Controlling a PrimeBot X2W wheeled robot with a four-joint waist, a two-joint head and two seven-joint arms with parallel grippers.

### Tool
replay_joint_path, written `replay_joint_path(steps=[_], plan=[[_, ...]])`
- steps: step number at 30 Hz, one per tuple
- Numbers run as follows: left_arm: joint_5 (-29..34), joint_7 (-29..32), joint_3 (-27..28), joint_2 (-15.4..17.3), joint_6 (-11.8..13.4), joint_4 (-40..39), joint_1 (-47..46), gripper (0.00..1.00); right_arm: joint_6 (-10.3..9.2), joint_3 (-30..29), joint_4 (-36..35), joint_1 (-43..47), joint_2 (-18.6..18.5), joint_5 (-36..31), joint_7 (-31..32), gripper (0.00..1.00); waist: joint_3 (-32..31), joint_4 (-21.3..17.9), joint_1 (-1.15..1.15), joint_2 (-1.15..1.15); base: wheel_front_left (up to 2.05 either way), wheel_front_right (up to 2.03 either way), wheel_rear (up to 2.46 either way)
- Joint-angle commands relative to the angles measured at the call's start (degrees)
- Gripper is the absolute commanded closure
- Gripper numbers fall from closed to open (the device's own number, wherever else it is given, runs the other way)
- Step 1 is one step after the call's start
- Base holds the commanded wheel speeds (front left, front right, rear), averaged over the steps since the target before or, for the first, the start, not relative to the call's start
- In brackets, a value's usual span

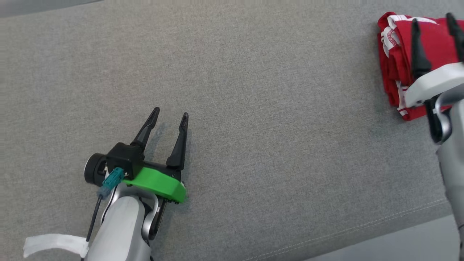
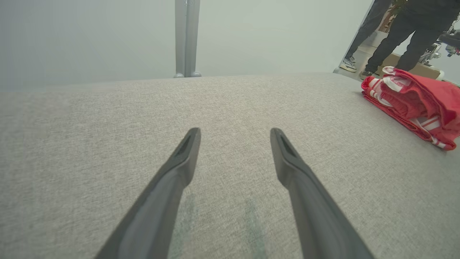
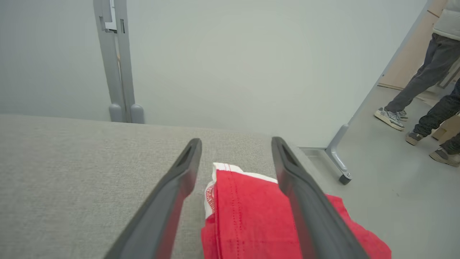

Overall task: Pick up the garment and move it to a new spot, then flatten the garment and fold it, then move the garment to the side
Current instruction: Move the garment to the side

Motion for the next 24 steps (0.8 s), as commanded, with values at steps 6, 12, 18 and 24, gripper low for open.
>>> replay_joint_path(steps=[6, 12, 18, 24], plan=[[1.7, 0.0, 5.3, -0.7, 0.2, 0.6, 4.5, 0.0, -0.05, 4.6, -7.7, 10.4, 5.5, 1.2, -0.2, 0.0, -7.3, 4.9, -0.01, 0.0, 0.0, 0.0, 0.0], [2.8, 0.0, 9.0, -1.0, 0.7, 0.8, 7.6, 0.0, -0.05, 5.4, -10.9, 16.8, 7.4, 2.0, -0.2, 0.0, -10.5, 8.2, -0.01, 0.0, 0.0, 0.0, 0.0], [4.0, 0.0, 13.1, -1.1, 1.7, 0.4, 12.1, 0.0, -0.05, 2.7, -14.0, 24.7, 9.9, 0.6, -0.2, 0.0, -14.4, 11.4, -0.01, 0.0, 0.0, 0.0, 0.0], [3.8, 0.0, 15.7, -1.1, 2.3, 0.3, 16.4, 0.0, -0.05, 0.0, -14.6, 29.7, 12.6, -0.6, -0.2, 0.0, -17.8, 12.4, -0.01, 0.0, 0.0, 0.0, 0.0]])
